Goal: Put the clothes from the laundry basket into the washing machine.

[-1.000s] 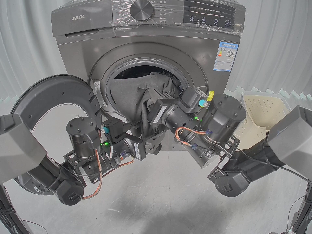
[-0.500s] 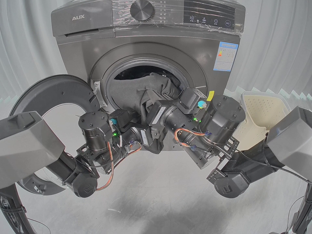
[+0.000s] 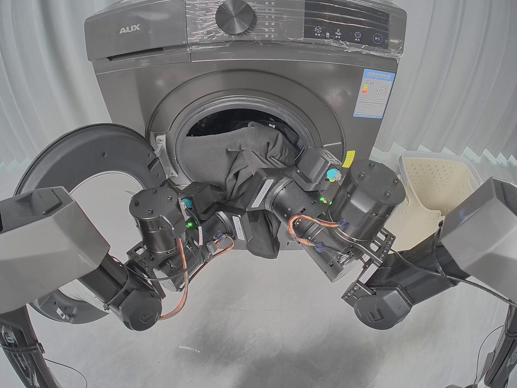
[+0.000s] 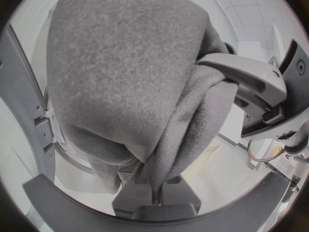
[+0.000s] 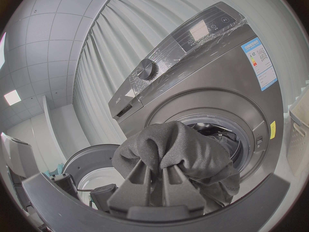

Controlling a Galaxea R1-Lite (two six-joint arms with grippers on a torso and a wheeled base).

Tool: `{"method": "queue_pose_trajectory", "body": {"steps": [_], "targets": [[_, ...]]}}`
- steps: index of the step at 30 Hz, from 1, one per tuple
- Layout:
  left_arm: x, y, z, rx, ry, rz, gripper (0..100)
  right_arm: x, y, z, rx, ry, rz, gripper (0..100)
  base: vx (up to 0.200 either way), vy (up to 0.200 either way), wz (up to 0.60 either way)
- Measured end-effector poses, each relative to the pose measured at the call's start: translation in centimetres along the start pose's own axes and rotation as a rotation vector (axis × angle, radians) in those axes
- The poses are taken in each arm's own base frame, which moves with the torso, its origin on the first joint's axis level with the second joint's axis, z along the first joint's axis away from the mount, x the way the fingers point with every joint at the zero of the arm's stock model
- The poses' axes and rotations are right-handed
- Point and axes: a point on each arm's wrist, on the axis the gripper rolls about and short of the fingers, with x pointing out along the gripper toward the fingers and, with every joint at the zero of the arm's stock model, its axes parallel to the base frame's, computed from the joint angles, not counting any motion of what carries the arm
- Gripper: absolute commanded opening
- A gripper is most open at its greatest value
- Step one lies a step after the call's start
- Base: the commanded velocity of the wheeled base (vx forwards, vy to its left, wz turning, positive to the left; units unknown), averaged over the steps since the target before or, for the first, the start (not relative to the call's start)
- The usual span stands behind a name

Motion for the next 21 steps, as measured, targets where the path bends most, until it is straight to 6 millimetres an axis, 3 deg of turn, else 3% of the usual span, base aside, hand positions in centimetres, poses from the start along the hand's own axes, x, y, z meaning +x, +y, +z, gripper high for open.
{"method": "queue_pose_trajectory", "body": {"steps": [1, 2, 12, 21], "targets": [[-0.3, -0.2, 0.1, 0.001, 0.003, -0.005, 0, 0.0, 0.0, 0.0, 0.0, -0.001, 0.0, 0, 0.0, 0.0, 0.0], [-0.6, -0.4, 0.0, 0.001, 0.009, -0.011, 0, -0.1, -0.1, 0.0, -0.001, -0.002, 0.0, 100, 0.0, 0.0, 0.0], [-4.4, -2.6, 1.1, 0.004, 0.04, -0.097, 0, -0.5, -1.2, -0.8, -0.012, 0.022, -0.02, 100, 0.0, 0.0, 0.0], [-5.3, -2.3, 2.7, -0.006, -0.004, -0.097, 0, -0.5, -2.9, -0.7, -0.028, 0.026, -0.063, 100, 0.0, 0.0, 0.0]]}}
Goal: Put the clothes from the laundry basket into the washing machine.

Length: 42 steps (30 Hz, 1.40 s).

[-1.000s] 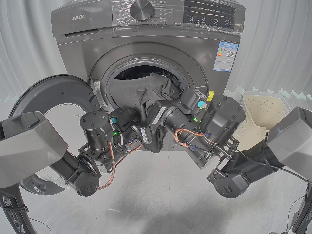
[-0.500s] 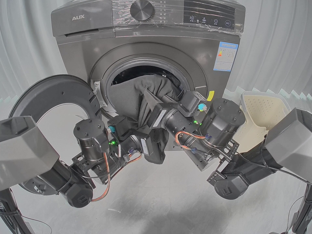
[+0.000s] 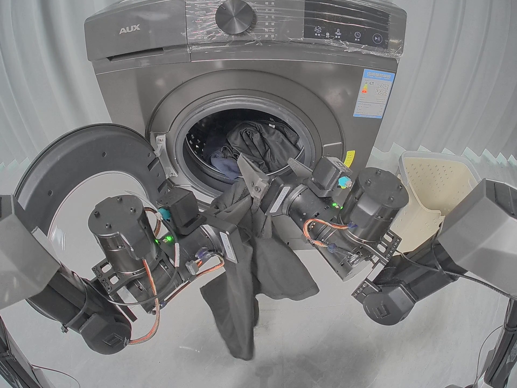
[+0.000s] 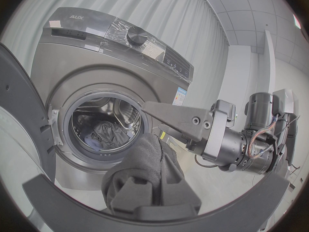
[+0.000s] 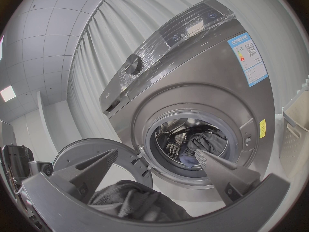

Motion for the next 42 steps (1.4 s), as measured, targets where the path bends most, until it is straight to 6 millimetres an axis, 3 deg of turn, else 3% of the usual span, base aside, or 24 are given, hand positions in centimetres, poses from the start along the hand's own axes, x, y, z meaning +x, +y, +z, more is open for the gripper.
{"method": "queue_pose_trajectory", "body": {"steps": [9, 21, 42], "targets": [[-0.1, 1.3, 1.7, 0.002, -0.123, 0.031, 0, -0.5, -3.8, 0.3, -0.042, 0.025, -0.091, 100, 0.0, 0.0, 0.0], [-0.5, 1.6, 2.9, 0.008, -0.194, 0.029, 0, -3.4, -6.4, -1.9, -0.115, 0.181, -0.122, 100, 0.0, 0.0, 0.0], [-0.8, 1.9, 3.3, 0.009, -0.205, 0.033, 0, -5.1, -7.1, -3.8, -0.147, 0.289, -0.109, 100, 0.0, 0.0, 0.0]]}}
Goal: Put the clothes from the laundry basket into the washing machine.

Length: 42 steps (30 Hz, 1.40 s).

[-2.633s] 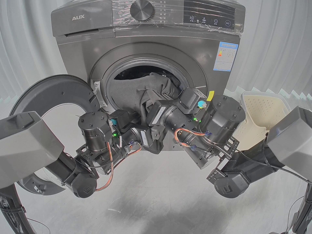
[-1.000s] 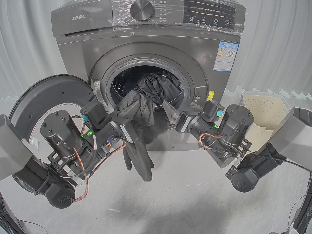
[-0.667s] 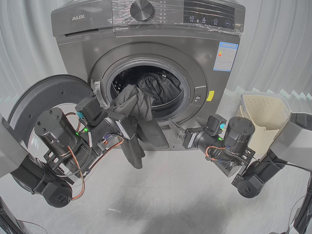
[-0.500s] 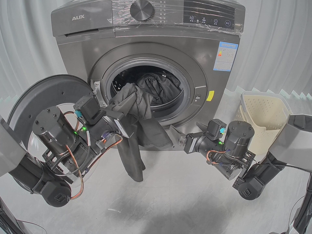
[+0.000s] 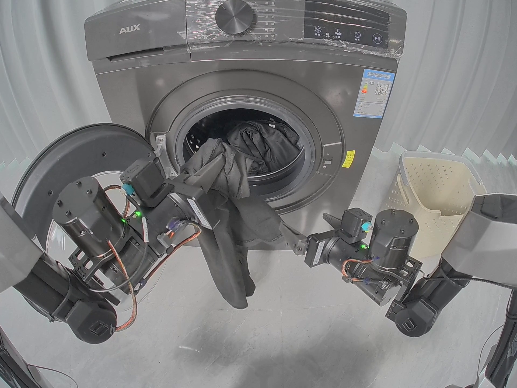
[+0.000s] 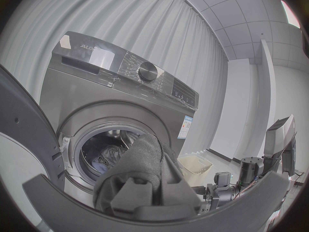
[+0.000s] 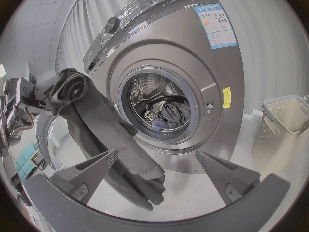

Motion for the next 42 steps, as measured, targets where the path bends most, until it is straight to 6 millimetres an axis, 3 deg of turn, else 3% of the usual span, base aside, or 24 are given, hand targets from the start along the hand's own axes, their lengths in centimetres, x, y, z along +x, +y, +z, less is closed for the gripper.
{"method": "queue_pose_trajectory", "body": {"steps": [12, 31, 42], "targets": [[-0.1, -0.2, -0.1, -0.003, 0.006, -0.004, 0, 1.0, 0.5, -1.3, -0.071, 0.001, 0.168, 100, 0.0, 0.0, 0.0], [-0.1, -0.2, -0.3, 0.0, 0.012, -0.004, 0, 5.5, 2.3, -2.1, -0.087, -0.087, 0.245, 100, 0.0, 0.0, 0.0], [-0.1, -0.1, -0.2, 0.0, 0.01, -0.001, 0, 4.3, 5.3, -4.2, -0.091, -0.03, 0.323, 100, 0.0, 0.0, 0.0]]}}
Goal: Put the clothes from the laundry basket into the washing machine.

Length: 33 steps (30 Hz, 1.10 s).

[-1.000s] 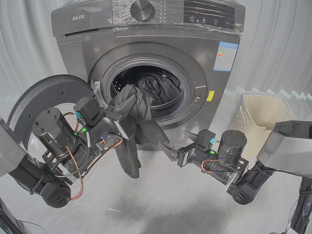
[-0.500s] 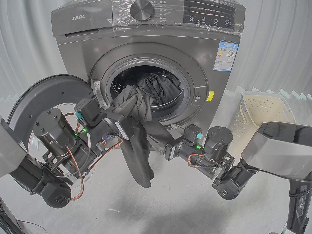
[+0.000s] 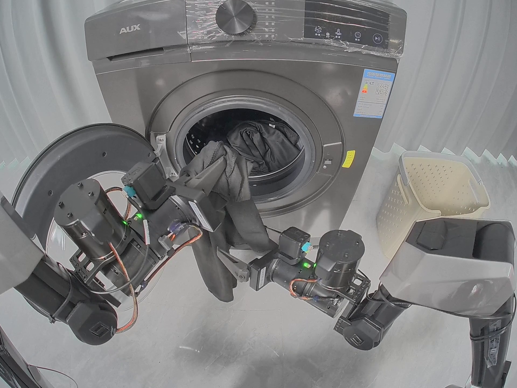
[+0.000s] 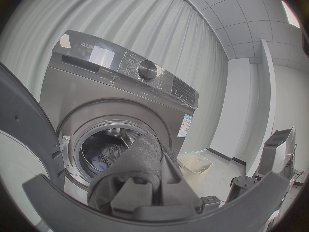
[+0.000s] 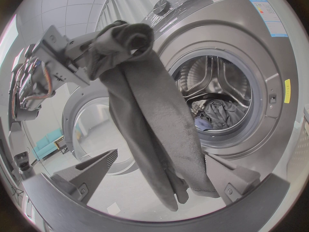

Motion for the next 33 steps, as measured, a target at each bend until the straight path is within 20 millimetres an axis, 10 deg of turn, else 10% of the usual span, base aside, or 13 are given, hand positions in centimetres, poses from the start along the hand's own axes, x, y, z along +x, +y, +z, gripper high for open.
{"method": "queue_pose_trajectory", "body": {"steps": [27, 28, 33], "targets": [[0.0, 0.0, 0.2, 0.0, -0.009, 0.001, 0, 1.7, -2.9, 0.6, -0.024, -0.063, -0.064, 100, 0.0, 0.0, 0.0], [0.0, 0.0, 0.2, 0.0, -0.009, 0.001, 0, 1.8, -2.9, 0.5, -0.024, -0.064, -0.063, 0, 0.0, 0.0, 0.0], [0.0, 0.0, 0.3, 0.0, -0.011, 0.001, 0, 2.4, -2.2, 0.2, -0.02, -0.076, -0.048, 0, 0.0, 0.0, 0.0]]}}
